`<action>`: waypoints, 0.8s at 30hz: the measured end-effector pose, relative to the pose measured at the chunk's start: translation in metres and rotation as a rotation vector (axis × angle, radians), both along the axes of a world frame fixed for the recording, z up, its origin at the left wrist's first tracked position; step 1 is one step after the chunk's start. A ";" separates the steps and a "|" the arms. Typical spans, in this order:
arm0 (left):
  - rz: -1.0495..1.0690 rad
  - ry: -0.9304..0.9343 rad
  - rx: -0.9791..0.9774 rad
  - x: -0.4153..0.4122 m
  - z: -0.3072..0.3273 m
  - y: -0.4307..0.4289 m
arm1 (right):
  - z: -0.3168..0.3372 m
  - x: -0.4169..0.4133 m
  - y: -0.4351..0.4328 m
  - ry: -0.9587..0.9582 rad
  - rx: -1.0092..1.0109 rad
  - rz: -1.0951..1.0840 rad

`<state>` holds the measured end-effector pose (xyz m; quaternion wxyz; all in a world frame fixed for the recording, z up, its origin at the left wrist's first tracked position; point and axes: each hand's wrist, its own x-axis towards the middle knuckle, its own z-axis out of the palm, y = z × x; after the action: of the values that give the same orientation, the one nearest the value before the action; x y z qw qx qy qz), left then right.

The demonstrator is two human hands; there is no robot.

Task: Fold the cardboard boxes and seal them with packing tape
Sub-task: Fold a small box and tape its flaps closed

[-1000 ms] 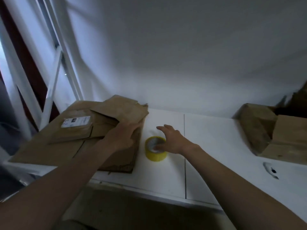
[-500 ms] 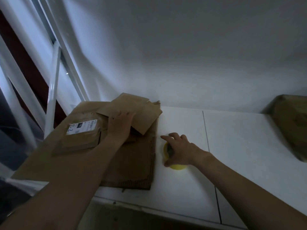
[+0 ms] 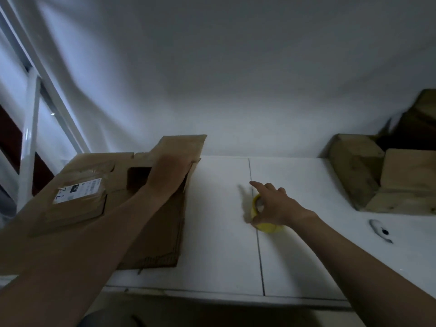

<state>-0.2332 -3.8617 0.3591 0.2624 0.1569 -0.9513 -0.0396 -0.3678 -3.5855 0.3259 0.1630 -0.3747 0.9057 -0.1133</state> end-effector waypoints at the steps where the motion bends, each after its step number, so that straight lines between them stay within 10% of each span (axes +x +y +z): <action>1: 0.026 -0.047 0.080 -0.008 0.001 0.009 | 0.002 -0.005 0.017 0.002 0.012 -0.028; 10: -0.432 0.050 -0.286 -0.037 0.050 0.158 | -0.002 -0.032 0.133 -0.009 0.092 -0.278; 18: -0.172 -0.186 -0.055 -0.050 0.044 0.216 | 0.014 -0.020 0.144 0.007 -0.120 -0.272; 24: -0.133 0.130 0.181 -0.045 0.053 0.209 | 0.030 0.012 0.099 -0.141 -0.473 -0.298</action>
<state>-0.2783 -3.6526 0.4117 0.3049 0.1135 -0.9332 -0.1529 -0.3554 -3.4863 0.3559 0.1153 -0.2561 0.8855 -0.3702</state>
